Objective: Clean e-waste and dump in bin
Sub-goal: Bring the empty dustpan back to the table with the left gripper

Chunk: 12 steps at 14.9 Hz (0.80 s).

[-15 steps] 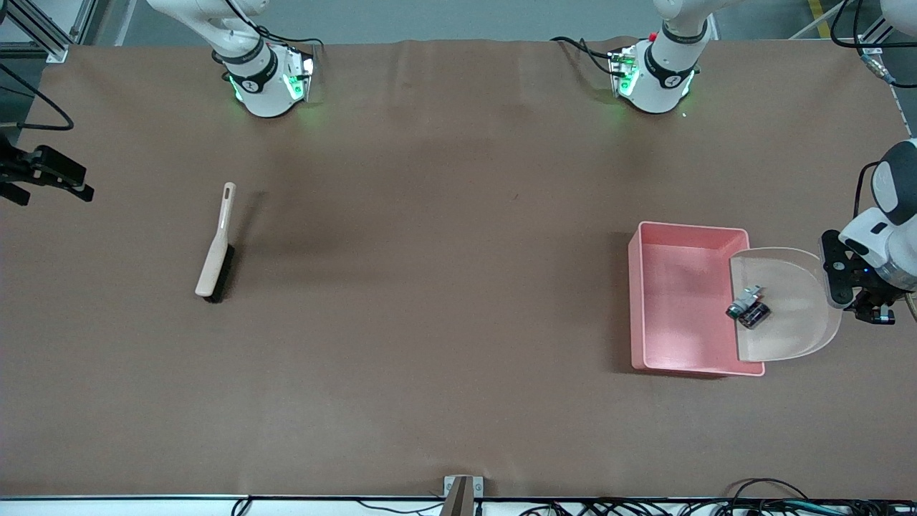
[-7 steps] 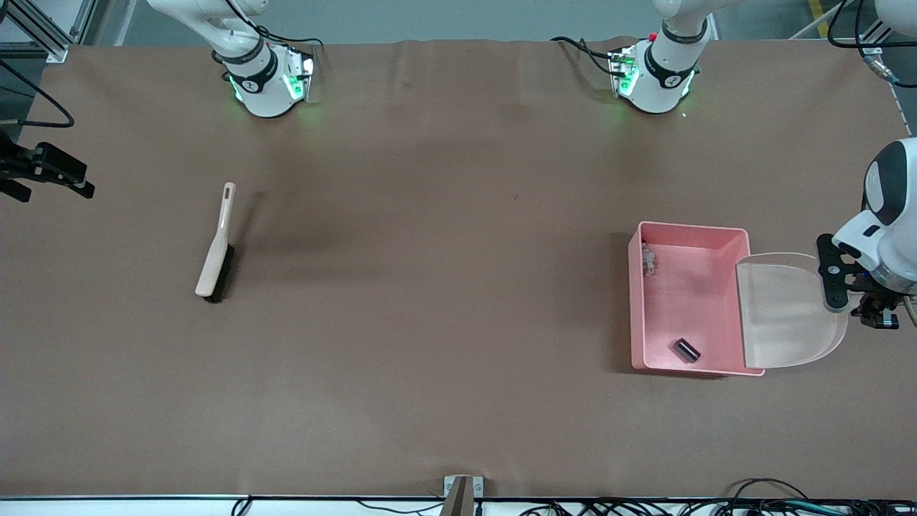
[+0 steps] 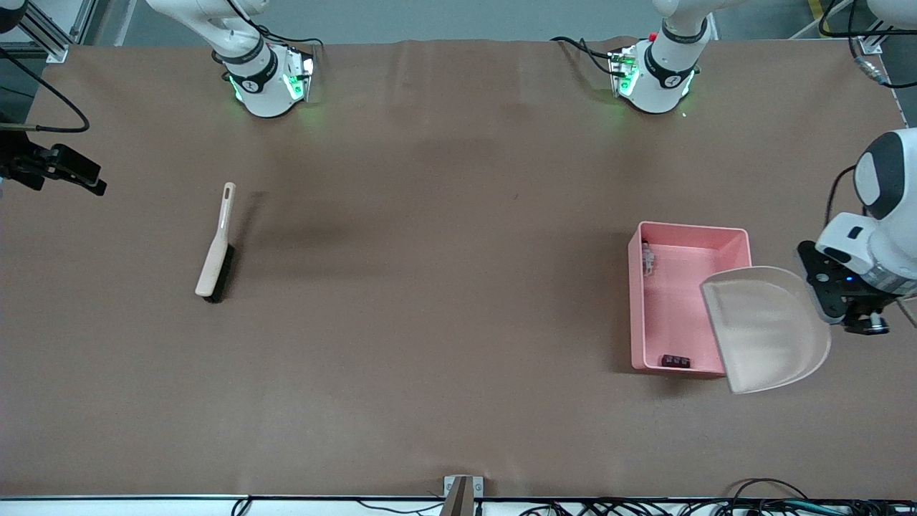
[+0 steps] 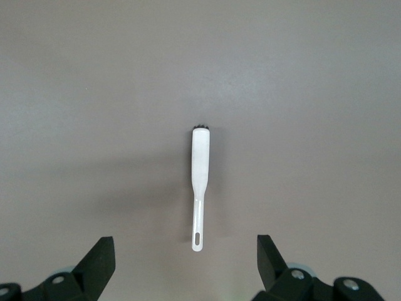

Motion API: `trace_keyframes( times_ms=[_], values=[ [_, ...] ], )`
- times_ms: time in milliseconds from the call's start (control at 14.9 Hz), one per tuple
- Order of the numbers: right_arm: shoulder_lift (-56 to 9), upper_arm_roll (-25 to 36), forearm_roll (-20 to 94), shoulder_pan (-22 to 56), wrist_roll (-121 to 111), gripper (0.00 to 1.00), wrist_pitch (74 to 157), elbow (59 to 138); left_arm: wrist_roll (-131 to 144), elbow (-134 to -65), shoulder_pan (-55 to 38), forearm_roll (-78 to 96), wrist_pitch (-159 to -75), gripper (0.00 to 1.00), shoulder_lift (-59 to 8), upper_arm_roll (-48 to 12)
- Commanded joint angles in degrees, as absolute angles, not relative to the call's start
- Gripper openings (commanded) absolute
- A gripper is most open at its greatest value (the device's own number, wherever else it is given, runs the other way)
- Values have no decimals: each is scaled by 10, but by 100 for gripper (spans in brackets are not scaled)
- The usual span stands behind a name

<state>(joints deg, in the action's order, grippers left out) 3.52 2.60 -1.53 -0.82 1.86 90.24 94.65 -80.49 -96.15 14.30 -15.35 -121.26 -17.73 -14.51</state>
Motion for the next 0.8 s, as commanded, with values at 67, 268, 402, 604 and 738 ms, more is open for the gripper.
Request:
trace_keyframes(
  times_ms=[67, 268, 402, 604, 738],
  values=[
    [50, 26, -28, -10, 12, 100, 900, 960, -757, -957, 80, -106, -1204, 2, -187, -147],
    [50, 26, -27, -10, 13, 100, 898, 960, -716, -958, 62, -57, -1210, 2, -217, -177],
    [50, 26, -27, -9, 13, 100, 897, 960, -696, -958, 26, -46, -1217, 3, -235, -177],
    [50, 26, -27, -10, 13, 100, 895, 960, -686, -959, -15, -46, -1244, 3, -261, -177],
    [50, 26, -27, -10, 13, 100, 895, 960, -686, -965, -39, -47, -1263, 3, -273, -177]
  ],
)
